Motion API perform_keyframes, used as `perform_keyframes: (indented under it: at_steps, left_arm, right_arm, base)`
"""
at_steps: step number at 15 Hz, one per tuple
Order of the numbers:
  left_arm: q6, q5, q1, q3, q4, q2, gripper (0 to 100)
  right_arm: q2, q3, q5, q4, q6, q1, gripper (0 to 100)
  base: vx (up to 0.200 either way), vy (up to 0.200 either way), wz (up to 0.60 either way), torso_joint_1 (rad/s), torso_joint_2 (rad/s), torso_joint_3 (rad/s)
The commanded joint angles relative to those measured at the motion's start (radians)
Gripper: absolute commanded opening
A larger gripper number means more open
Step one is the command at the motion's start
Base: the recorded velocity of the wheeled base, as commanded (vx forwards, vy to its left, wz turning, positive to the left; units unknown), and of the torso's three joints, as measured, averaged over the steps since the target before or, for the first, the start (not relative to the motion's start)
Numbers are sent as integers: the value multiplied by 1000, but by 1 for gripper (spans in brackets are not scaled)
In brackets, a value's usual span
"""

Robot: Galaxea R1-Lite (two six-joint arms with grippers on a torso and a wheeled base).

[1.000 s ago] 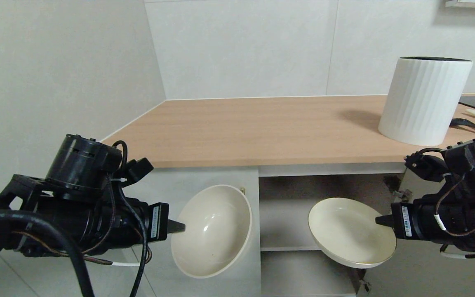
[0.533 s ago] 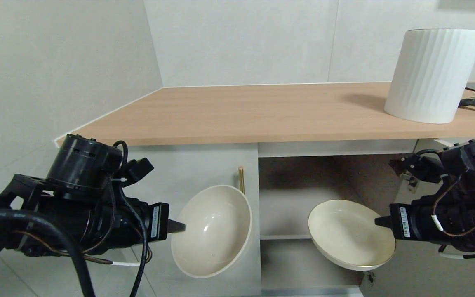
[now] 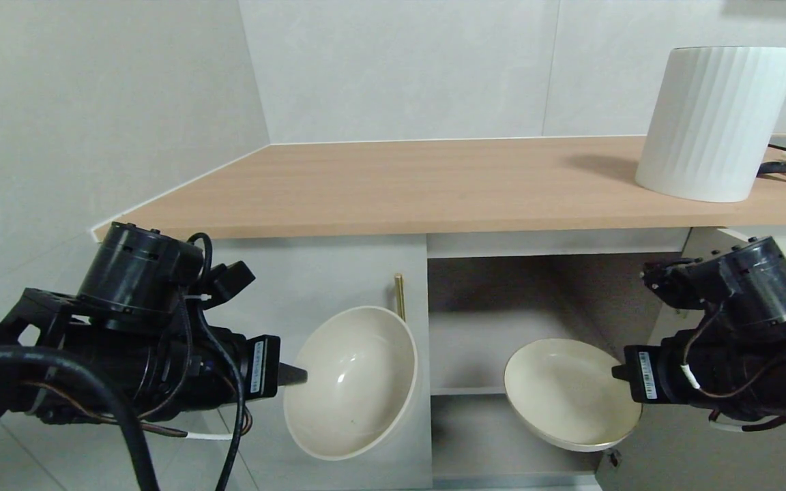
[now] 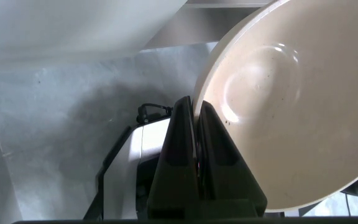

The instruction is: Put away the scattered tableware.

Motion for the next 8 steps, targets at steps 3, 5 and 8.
perform_keyframes:
  at_steps: [3,5,8]
  left_arm:
    - [-1,1,0,-1,0,3,0]
    - [1,1,0,1,0,3,0]
    - [4,1,0,1,0,6,0]
  right_arm:
    - [106,28,38,-146,9,7,0]
    - [201,26,59,-201,14,-21,0]
    - [410,23,47,-365,58,-39,0]
  base:
    - [0,0,0,0,0,0]
    - [0,0,0,0,0,0]
    - [0,0,0,0,0,0]
